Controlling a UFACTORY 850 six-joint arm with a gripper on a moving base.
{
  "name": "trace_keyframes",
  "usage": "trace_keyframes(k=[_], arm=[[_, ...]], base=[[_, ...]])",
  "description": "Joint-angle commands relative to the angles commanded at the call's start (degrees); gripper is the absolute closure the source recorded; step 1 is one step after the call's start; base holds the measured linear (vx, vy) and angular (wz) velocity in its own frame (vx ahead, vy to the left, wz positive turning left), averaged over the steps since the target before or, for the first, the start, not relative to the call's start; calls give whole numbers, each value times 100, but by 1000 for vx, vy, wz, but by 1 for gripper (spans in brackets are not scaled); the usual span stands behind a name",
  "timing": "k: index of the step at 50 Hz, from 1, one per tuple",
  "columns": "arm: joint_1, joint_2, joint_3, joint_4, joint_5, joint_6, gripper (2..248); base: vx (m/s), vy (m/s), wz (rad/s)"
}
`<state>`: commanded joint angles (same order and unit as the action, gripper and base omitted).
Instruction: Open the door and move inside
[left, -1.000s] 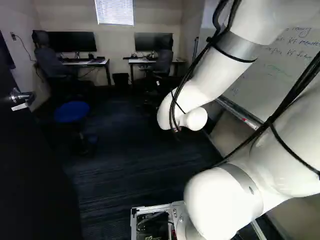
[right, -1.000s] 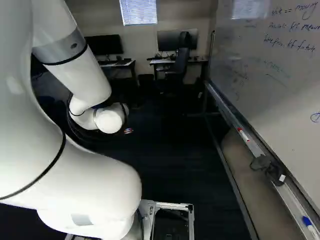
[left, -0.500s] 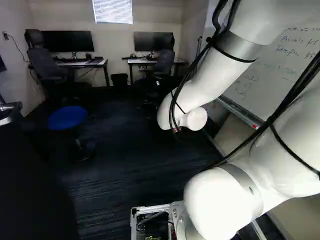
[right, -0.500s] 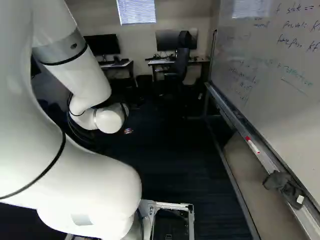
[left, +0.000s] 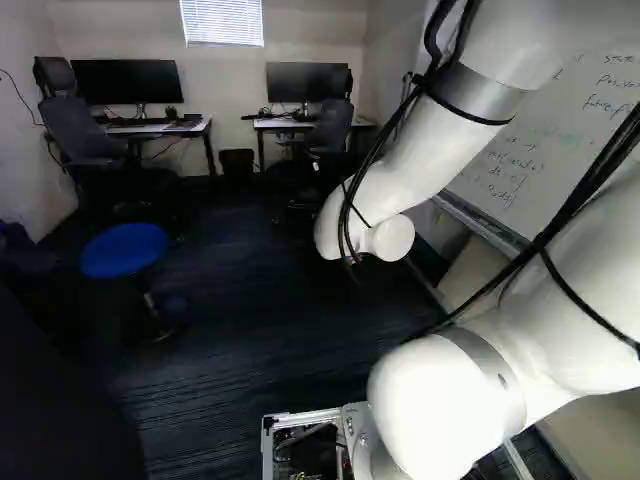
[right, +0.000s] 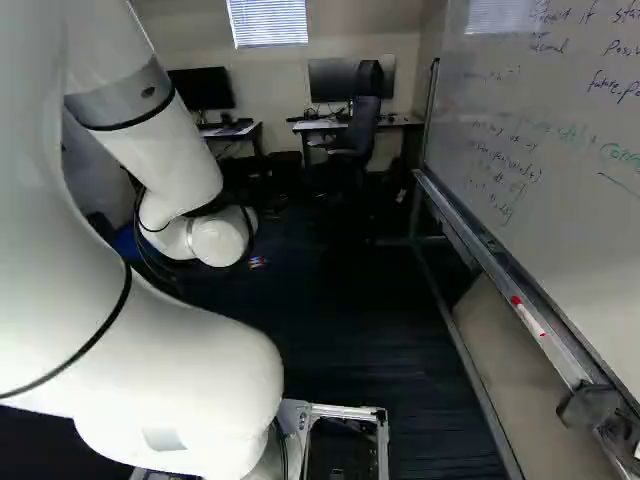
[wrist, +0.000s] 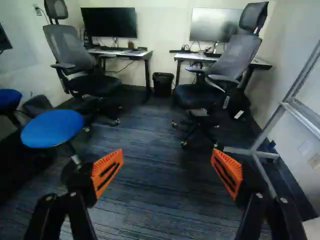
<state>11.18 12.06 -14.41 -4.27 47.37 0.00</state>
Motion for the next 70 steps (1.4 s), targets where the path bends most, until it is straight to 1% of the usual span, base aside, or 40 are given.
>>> trace_keyframes(k=[70], arm=[[0,0,0,0,0,0,3]], base=[[181,38,-19]])
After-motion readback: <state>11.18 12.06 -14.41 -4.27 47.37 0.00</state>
